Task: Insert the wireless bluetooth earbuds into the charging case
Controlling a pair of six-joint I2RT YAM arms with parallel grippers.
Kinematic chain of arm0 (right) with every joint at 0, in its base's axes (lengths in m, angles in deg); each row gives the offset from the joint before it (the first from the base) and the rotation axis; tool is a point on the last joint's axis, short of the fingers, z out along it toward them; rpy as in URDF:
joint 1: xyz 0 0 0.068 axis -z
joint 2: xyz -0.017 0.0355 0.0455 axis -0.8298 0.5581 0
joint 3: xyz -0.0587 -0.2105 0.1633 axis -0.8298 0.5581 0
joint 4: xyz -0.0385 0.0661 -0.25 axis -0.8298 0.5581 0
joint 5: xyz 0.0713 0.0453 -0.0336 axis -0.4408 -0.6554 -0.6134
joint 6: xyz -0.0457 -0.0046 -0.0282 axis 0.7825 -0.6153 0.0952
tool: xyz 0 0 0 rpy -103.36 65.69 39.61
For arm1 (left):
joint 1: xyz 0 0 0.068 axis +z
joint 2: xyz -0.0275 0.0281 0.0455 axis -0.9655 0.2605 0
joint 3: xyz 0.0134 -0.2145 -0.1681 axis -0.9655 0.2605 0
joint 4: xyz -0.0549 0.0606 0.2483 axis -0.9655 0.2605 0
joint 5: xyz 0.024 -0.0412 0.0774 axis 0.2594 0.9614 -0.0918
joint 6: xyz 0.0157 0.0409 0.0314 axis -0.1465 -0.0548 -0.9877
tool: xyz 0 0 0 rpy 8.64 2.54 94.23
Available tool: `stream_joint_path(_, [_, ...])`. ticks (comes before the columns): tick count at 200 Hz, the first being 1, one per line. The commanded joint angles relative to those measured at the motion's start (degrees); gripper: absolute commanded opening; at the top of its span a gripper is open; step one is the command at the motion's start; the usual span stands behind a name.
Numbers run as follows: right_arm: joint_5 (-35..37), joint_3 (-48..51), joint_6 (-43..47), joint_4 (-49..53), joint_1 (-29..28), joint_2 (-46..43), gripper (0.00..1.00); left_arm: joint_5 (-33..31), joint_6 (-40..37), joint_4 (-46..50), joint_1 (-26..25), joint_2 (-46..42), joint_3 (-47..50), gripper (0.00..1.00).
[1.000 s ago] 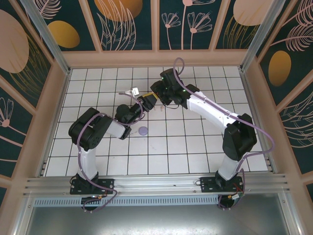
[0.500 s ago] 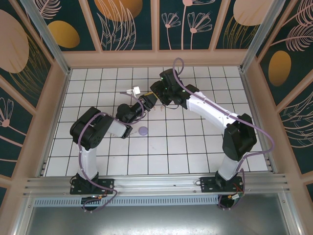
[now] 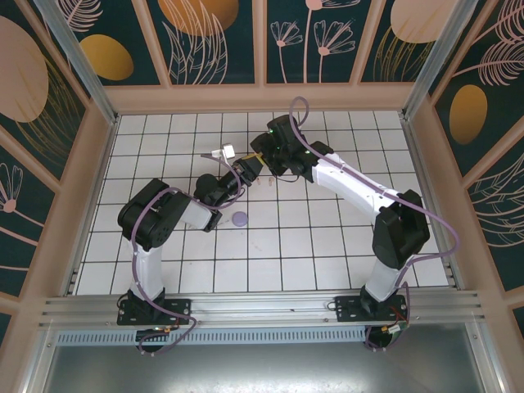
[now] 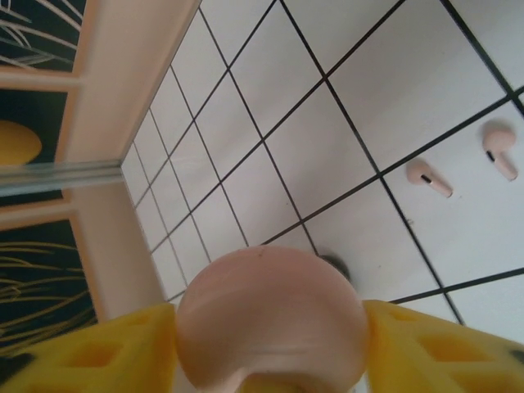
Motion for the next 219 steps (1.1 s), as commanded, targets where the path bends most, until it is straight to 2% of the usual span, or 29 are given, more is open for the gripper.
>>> stream_joint_path(1, [0.9, -2.0, 1.8, -2.0, 0.5, -4.4, 0.72, 0.0, 1.2, -4.0, -0.1, 0.8, -0.4, 0.00])
stream_joint_path(40, [5.5, 1.6, 6.1, -0.9, 2.9, -12.6, 0.73, 1.0, 0.3, -2.0, -0.1, -2.0, 1.3, 0.00])
stream_joint_path(77, [1.8, 12.8, 17.7, -5.2, 7.7, -22.2, 0.73, 7.0, -3.0, 4.6, 0.0, -6.5, 1.5, 0.00])
stream_joint_path(81, [1.6, 14.2, 19.4, -6.1, 9.7, -23.1, 0.73, 8.0, -3.4, 5.3, 0.0, -6.9, 1.3, 0.00])
stream_joint_path(112, [-11.8, 23.2, 33.5, -15.0, 15.4, -28.3, 0.73, 14.5, -6.5, 13.2, 0.1, -10.6, -0.2, 0.00])
stream_joint_path(147, [-23.9, 28.5, 46.9, -18.0, 16.6, -30.2, 0.73, 23.0, -9.9, 22.7, 0.0, -13.4, -3.2, 0.00])
stream_joint_path(178, [-32.2, 31.4, 50.3, -20.8, 16.6, -31.1, 0.73, 29.2, -10.9, 28.5, 0.1, -14.6, -5.4, 0.00])
stream_joint_path(219, [-34.8, 32.5, 50.2, -22.3, 16.4, -30.6, 0.72, 30.4, -12.0, 31.4, 0.0, -16.0, -6.1, 0.00])
